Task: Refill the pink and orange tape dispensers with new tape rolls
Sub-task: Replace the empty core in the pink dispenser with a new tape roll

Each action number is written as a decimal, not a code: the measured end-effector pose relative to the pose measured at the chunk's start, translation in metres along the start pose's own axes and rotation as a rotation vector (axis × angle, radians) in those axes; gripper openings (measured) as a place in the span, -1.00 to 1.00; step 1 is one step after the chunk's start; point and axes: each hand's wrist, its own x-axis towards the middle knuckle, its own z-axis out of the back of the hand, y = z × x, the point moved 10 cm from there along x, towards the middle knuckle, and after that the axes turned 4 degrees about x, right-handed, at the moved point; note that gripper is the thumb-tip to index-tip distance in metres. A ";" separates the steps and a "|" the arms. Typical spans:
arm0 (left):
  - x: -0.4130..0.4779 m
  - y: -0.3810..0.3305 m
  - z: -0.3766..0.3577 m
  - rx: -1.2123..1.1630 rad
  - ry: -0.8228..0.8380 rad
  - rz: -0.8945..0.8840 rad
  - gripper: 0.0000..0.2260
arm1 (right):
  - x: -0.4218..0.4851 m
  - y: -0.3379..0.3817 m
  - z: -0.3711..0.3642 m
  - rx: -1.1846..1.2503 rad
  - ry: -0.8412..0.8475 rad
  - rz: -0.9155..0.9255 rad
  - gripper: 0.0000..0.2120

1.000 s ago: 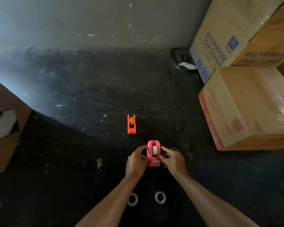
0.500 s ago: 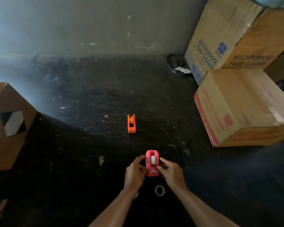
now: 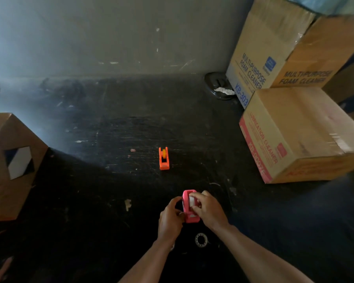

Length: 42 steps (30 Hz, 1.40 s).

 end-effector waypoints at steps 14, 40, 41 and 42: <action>-0.020 -0.015 0.011 -0.248 -0.084 -0.043 -0.83 | -0.036 0.021 0.017 0.059 -0.050 0.164 -0.60; -0.038 0.022 0.003 -0.215 -0.059 0.083 -0.93 | -0.065 -0.045 0.035 -0.030 -0.009 0.029 -0.65; -0.039 0.023 0.002 -0.216 -0.060 0.088 -0.93 | -0.066 -0.049 0.035 -0.080 0.000 0.023 -0.69; -0.041 0.025 0.002 -0.217 -0.063 0.095 -0.93 | -0.066 -0.051 0.034 -0.136 0.012 0.019 -0.72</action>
